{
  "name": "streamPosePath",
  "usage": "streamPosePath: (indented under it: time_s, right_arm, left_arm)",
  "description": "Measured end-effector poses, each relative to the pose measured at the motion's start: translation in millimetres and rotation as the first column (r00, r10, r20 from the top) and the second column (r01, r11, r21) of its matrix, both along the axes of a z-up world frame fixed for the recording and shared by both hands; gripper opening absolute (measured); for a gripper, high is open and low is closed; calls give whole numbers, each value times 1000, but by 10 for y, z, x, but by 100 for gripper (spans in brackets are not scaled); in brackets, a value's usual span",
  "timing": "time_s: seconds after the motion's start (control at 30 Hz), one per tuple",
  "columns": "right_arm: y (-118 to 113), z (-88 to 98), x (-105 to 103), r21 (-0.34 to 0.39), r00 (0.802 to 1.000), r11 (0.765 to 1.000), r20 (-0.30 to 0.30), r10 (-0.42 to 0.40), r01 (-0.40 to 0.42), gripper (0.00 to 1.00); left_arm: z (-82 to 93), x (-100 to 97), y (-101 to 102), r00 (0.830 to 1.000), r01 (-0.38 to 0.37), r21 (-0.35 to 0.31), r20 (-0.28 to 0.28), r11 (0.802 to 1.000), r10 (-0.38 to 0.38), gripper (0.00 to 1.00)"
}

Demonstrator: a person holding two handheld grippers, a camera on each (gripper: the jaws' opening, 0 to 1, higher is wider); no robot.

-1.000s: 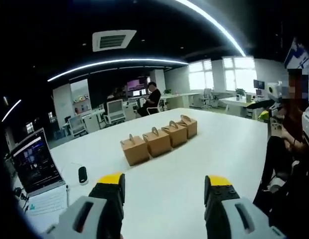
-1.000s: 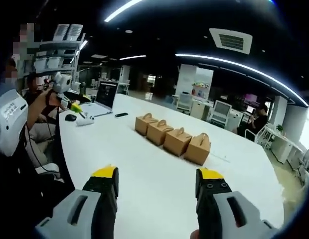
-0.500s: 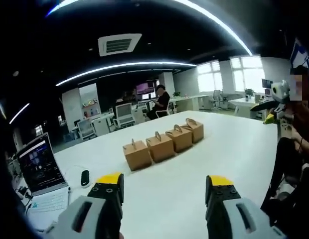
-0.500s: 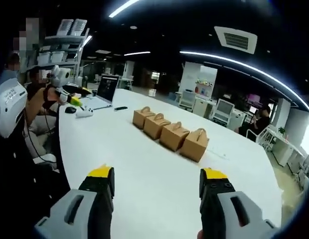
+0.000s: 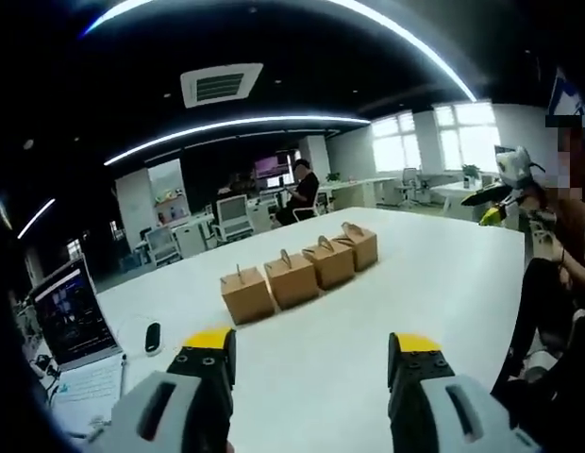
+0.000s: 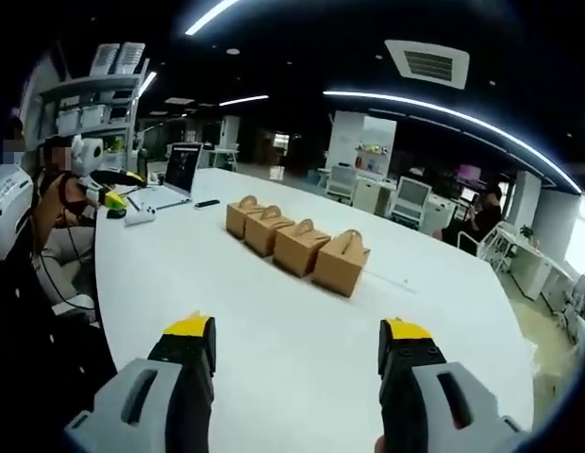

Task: Pick up one paper box from the group, open the paper box, and remove the item inside

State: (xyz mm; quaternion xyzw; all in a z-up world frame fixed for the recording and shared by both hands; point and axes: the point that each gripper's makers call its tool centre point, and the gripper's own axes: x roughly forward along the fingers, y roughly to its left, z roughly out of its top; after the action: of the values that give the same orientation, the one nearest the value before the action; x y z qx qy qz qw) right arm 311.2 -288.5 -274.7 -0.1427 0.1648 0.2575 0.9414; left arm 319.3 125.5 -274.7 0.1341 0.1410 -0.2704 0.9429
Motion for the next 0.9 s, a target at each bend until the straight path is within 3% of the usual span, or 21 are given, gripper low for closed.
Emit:
streamPosePath:
  time_s: [0.27, 0.43, 0.6, 0.9]
  right_arm:
    - [4, 20, 30, 0, 1000, 1000, 17, -1, 1, 70]
    - [16, -16, 15, -1, 1000, 1000, 12, 2, -2, 69]
    - [11, -54, -8, -7, 1000, 1000, 7, 1, -1, 69]
    - [53, -58, -25, -15, 1000, 1000, 5, 16, -16, 68]
  left_arm:
    - [119, 249, 11, 1000, 16, -2, -3, 1000, -16, 60]
    - [160, 563, -58, 1000, 19, -5, -24, 1000, -19, 56]
    - [110, 944, -69, 998, 5, 24, -59, 1000, -4, 55]
    - [-43, 1456, -134, 990, -17, 9, -142, 1000, 19, 53]
